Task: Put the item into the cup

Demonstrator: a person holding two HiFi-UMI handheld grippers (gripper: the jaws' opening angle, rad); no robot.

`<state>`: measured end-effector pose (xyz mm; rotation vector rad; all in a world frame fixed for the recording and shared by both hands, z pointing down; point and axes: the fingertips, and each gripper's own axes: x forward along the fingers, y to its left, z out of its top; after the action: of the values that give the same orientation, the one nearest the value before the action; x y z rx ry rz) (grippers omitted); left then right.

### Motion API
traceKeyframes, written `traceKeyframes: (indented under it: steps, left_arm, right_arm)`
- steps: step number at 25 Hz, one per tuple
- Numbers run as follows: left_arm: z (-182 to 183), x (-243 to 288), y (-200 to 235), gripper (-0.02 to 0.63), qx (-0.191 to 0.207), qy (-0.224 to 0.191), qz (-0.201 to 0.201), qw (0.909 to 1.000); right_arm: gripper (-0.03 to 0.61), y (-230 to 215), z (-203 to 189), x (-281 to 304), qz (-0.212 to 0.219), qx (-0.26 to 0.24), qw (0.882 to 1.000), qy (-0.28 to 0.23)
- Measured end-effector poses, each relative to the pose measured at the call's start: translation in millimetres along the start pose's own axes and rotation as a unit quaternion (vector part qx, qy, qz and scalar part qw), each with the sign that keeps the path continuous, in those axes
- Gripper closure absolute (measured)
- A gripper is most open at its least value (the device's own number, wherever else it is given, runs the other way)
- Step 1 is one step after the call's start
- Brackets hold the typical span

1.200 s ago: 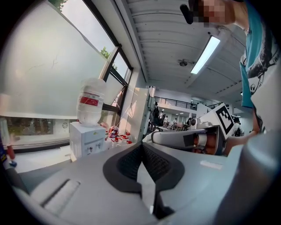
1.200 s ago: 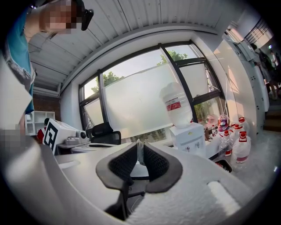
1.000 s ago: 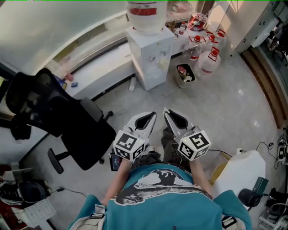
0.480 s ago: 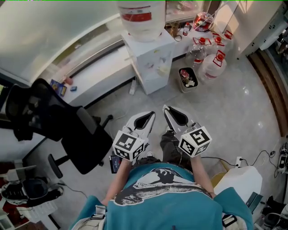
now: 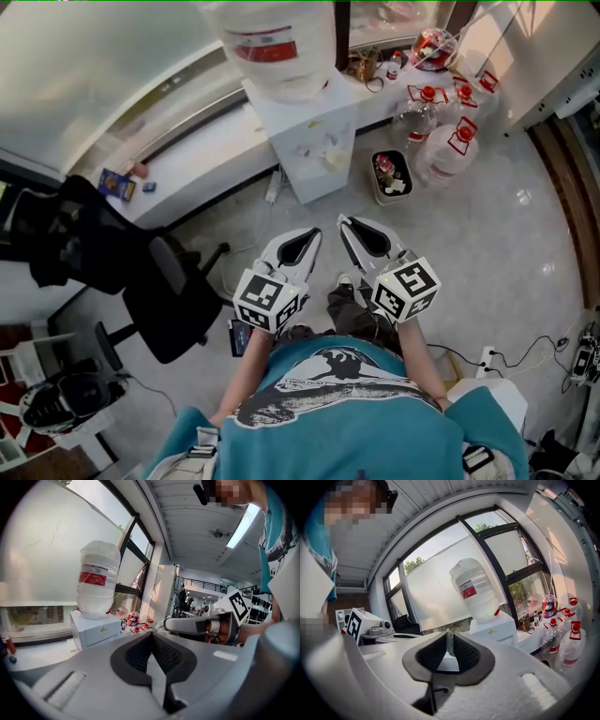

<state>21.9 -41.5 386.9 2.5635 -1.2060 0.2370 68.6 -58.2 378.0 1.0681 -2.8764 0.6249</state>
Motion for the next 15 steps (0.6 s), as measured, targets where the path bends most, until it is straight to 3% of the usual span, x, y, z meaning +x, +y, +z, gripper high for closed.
traceKeyframes:
  steps: [7, 15]
  left_arm:
    - [10.6, 38.7, 1.5, 0.603, 0.0, -0.002, 0.025, 0.9997]
    - [-0.3, 45.1, 2.0, 0.603, -0.011, 0.005, 0.047, 0.9988]
  right_arm:
    - [0.534, -42.9, 11.5, 1.7, 0.015, 0.004, 1.0, 0.001]
    - [0.533, -53.8, 1.2, 8.2, 0.037, 0.011, 0.999, 0.015]
